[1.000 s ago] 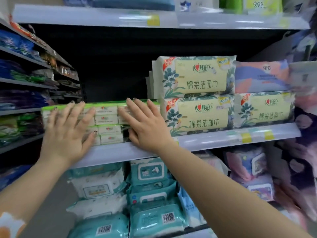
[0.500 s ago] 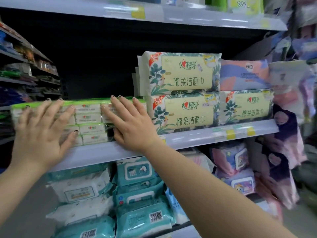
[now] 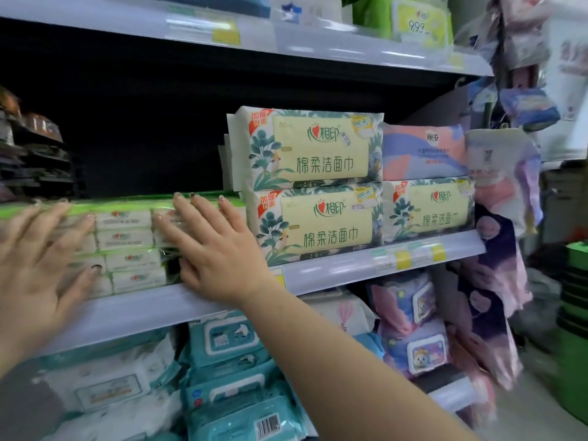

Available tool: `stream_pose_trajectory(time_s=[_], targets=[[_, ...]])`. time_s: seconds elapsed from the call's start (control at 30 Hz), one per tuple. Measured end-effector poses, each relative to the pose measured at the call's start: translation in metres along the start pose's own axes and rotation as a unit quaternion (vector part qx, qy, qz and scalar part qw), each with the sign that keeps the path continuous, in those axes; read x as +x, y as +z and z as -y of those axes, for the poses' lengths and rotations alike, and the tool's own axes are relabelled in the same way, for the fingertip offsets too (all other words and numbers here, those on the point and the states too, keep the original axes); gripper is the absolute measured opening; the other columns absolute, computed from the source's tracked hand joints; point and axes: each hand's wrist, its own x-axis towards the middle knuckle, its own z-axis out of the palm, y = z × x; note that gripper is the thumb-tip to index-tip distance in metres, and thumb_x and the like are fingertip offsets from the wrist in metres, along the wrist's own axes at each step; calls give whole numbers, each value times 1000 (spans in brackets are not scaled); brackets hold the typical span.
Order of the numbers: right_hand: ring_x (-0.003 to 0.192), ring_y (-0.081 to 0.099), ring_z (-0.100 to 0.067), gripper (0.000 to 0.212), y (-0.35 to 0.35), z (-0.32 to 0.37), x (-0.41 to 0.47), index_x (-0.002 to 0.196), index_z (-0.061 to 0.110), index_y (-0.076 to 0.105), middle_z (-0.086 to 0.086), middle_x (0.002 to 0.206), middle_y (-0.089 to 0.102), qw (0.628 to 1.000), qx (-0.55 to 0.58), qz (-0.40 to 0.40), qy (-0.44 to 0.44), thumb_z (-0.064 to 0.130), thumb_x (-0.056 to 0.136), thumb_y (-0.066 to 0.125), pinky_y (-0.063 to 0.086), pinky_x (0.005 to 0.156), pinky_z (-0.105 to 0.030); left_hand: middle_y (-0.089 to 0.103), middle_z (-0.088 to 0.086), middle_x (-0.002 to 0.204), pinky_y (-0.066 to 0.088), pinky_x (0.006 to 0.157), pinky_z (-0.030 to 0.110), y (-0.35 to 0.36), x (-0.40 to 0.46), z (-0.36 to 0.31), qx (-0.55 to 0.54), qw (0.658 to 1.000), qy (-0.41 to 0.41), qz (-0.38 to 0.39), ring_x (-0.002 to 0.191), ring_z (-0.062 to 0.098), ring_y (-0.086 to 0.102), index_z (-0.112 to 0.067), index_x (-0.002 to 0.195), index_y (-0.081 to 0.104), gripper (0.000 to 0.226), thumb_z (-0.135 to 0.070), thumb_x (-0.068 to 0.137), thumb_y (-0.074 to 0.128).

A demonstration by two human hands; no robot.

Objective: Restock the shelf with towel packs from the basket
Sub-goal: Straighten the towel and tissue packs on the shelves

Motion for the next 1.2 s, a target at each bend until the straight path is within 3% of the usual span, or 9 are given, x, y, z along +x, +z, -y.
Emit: stream_pose_trajectory(time_s=[0.17, 0.27, 0.37, 0.47, 0.57, 0.67, 0.83, 1.0, 1.2], targets=[[131, 40, -28, 60, 1, 1, 2, 138, 22, 45, -10, 144, 43, 1000, 15, -12, -4, 34, 80, 36, 21, 110, -44, 20, 16, 154, 18, 112, 56, -19, -3, -9, -28, 999, 0, 24, 141, 37, 19, -18, 147, 26, 73, -41, 79, 40], [130, 41, -30, 60, 2, 3, 2, 137, 19, 46, -12, 143, 44, 999, 32, -31, -8, 32, 79, 38, 23, 108, -46, 26, 20, 147, 18, 108, 64, -52, -9, -28, -77, 997, 9, -18, 136, 42, 22, -16, 142, 28, 61, -45, 88, 29], [129, 43, -32, 59, 3, 2, 3, 136, 18, 48, -14, 141, 46, 998, 40, -38, -3, 31, 78, 42, 26, 107, -48, 29, 22, 141, 19, 104, 68, -72, -4, -50, -91, 995, -15, -31, 133, 42, 21, -17, 137, 32, 61, -46, 84, 33], [128, 44, -32, 59, 2, 1, 4, 134, 16, 50, -15, 141, 46, 999, 34, -31, 4, 32, 78, 42, 27, 106, -48, 31, 22, 145, 10, 108, 58, -84, 8, -79, -62, 997, -32, -15, 134, 41, 21, -19, 138, 34, 60, -44, 84, 34], [128, 45, -32, 57, 2, 1, 4, 130, 13, 54, -15, 140, 47, 998, 39, -38, 4, 32, 77, 44, 26, 107, -48, 36, 19, 146, 10, 110, 56, -84, 24, -110, -53, 998, 13, -20, 135, 37, 27, -14, 139, 35, 59, -38, 85, 31], [130, 44, -28, 57, 4, -1, 4, 130, 10, 53, -11, 139, 49, 997, 54, -52, 29, 34, 79, 44, 23, 109, -48, 40, 15, 145, 7, 110, 54, -81, 40, -135, -67, 997, -2, -29, 135, 35, 32, -8, 139, 35, 61, -34, 84, 32], [134, 36, -23, 56, 5, -3, 0, 132, 13, 49, -8, 143, 45, 992, 69, -70, 78, 34, 81, 43, 15, 113, -46, 43, 14, 143, 8, 110, 53, -73, 41, -144, -78, 994, -7, -80, 134, 34, 30, -9, 140, 30, 58, -30, 86, 32], [132, 33, -23, 50, 1, -4, 0, 125, 11, 49, -11, 140, 46, 989, 82, -88, 88, 30, 79, 47, 13, 113, -46, 42, 14, 144, 6, 110, 51, -74, 43, -147, -78, 994, -18, -67, 135, 33, 27, -10, 141, 31, 57, -32, 88, 30], [131, 35, -27, 47, -26, -44, -33, 122, 13, 42, -15, 138, 47, 991, 69, -99, 54, 31, 79, 42, 17, 113, -46, 45, 14, 141, 3, 113, 46, -90, 43, -186, -187, 980, -8, -66, 136, 30, 32, -10, 139, 32, 57, -36, 89, 31]])
